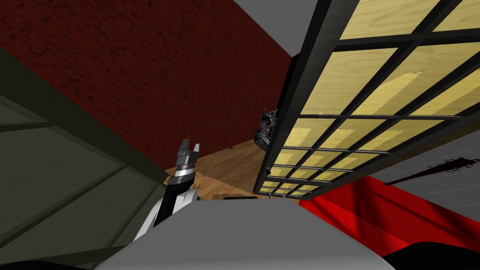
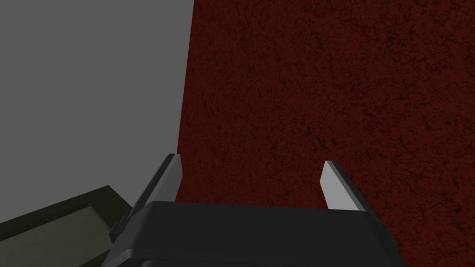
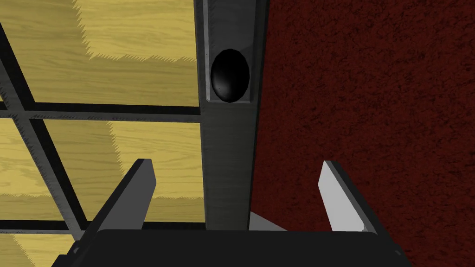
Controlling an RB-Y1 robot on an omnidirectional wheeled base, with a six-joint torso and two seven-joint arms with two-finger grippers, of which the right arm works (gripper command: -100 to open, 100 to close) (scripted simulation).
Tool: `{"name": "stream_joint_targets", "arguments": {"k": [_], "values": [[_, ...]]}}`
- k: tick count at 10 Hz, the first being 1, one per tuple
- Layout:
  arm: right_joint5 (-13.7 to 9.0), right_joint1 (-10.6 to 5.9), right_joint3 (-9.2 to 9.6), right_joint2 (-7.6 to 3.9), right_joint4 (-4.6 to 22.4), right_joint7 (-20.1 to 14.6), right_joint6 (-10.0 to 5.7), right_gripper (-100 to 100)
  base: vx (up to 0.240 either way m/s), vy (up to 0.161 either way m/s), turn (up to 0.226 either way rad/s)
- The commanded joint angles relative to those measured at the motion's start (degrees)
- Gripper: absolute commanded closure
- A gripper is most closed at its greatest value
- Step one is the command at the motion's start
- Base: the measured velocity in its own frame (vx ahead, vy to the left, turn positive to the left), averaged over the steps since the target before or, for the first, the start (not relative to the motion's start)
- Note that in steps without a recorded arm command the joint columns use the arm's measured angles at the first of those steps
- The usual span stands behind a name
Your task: Push the door open
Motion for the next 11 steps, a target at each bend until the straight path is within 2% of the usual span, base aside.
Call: {"name": "stream_joint_targets", "arguments": {"k": [1,3,4,6,7,8,9,10,11], "values": [[-0.1,-0.36,-0.20,-1.89,-0.1,0.0,0.50,-100,0.098,0.014,0.027],[-0.2,-0.87,-0.48,-3.12,-0.3,-0.1,1.19,-100,0.174,-0.044,0.028],[-0.2,-1.15,-0.64,-3.31,-0.4,-0.1,1.58,-100,0.183,-0.018,0.008],[-0.3,-1.69,-0.94,-2.70,-0.5,-0.1,2.32,-100,0.205,-0.021,0.021],[-0.4,-1.91,-1.07,-2.01,-0.6,-0.1,2.63,-100,0.210,0.012,0.021],[-0.4,-2.20,-1.23,-0.65,-0.7,-0.2,3.03,-100,0.205,0.024,0.026],[-0.4,-2.02,-1.13,-1.39,-0.7,-0.2,2.80,-100,0.091,0.012,0.006],[-0.4,-2.02,-1.13,-1.39,-0.7,-0.2,2.80,100,-0.011,-0.001,-0.005],[-0.4,-2.02,-1.13,-1.39,-0.7,-0.2,2.80,100,-0.036,-0.004,-0.002]]}}
